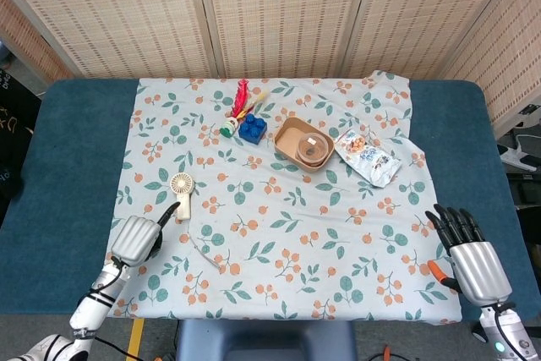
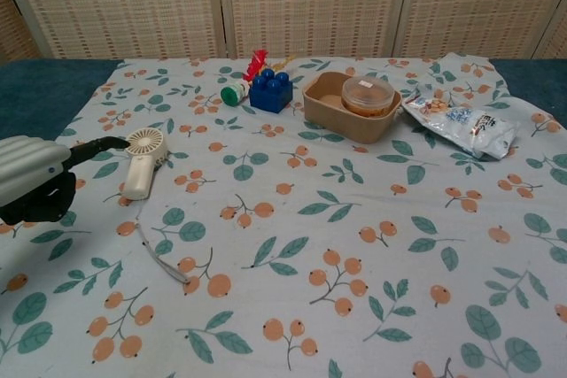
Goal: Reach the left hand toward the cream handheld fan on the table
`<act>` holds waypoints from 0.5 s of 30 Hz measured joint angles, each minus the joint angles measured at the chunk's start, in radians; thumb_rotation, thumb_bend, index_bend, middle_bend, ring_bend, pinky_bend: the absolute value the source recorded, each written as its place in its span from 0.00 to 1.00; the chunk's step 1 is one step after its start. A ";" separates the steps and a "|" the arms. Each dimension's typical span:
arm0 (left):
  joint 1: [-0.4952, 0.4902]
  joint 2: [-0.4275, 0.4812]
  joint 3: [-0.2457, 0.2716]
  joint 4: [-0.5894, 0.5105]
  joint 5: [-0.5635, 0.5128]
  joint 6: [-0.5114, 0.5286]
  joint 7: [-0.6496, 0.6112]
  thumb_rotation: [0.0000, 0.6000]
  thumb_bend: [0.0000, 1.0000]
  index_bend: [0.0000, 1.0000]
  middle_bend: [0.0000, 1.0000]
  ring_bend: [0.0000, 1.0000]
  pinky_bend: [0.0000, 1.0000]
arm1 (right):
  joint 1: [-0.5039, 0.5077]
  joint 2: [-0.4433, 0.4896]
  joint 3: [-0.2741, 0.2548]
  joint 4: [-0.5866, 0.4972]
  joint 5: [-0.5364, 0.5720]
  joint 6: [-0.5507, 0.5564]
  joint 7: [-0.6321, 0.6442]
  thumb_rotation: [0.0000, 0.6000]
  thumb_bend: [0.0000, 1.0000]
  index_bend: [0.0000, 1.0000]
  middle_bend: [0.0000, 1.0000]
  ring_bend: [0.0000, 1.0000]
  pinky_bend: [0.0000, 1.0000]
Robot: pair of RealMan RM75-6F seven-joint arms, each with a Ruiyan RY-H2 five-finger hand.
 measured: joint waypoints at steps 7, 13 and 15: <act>-0.052 -0.055 -0.005 0.090 -0.035 -0.049 0.029 1.00 0.94 0.00 0.96 0.88 1.00 | 0.002 -0.006 0.000 0.002 0.008 -0.008 -0.014 1.00 0.18 0.00 0.00 0.00 0.00; -0.073 -0.076 0.000 0.129 -0.063 -0.071 0.025 1.00 0.94 0.00 0.96 0.88 1.00 | 0.004 -0.012 0.003 0.005 0.014 -0.012 -0.022 1.00 0.18 0.00 0.00 0.00 0.00; -0.078 -0.080 0.003 0.139 -0.067 -0.072 0.020 1.00 0.94 0.00 0.96 0.88 1.00 | 0.004 -0.012 0.003 0.004 0.016 -0.012 -0.024 1.00 0.18 0.00 0.00 0.00 0.00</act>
